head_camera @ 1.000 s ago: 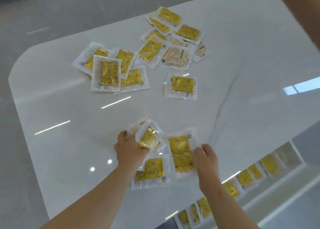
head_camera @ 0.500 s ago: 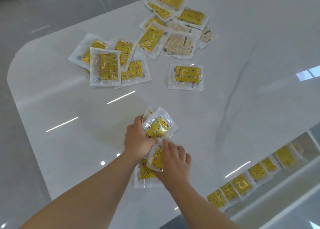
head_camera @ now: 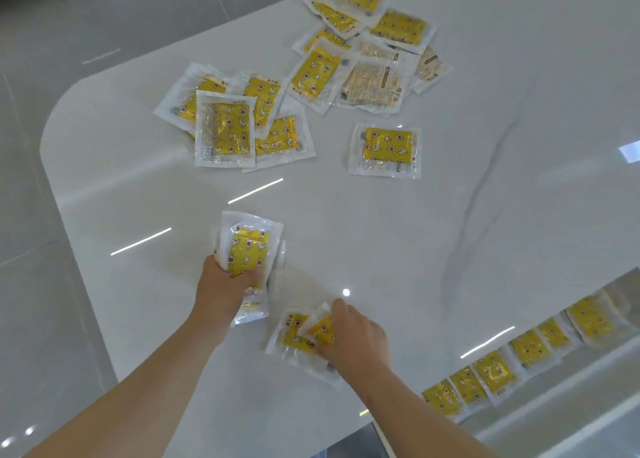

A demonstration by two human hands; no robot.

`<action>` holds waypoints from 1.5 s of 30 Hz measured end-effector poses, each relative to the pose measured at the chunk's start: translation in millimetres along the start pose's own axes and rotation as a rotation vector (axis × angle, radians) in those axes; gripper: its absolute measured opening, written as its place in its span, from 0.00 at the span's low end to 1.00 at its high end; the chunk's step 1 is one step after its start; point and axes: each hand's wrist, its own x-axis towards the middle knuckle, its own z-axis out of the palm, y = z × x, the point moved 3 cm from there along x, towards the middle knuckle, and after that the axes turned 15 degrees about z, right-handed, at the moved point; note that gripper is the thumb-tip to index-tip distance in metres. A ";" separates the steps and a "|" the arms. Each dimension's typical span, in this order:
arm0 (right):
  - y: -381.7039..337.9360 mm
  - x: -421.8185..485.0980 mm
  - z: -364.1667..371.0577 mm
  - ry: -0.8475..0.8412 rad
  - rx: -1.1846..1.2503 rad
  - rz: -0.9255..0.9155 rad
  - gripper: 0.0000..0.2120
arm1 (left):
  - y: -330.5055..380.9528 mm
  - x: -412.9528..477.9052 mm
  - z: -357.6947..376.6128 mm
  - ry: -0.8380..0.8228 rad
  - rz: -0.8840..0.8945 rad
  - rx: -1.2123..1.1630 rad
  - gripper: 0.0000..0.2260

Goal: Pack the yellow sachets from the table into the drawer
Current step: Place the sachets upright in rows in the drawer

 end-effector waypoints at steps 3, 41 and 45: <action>20.2 -1.6 -7.0 -0.072 0.256 0.191 0.19 | -1.6 -9.4 2.5 -0.010 -0.022 -0.063 0.26; 396.2 62.0 -48.8 -0.298 1.213 0.311 0.09 | -82.6 -247.3 341.8 -0.087 -0.139 0.099 0.33; 394.3 86.1 -43.8 -0.191 0.973 0.238 0.14 | -108.1 -227.0 339.5 -0.072 -0.107 0.183 0.42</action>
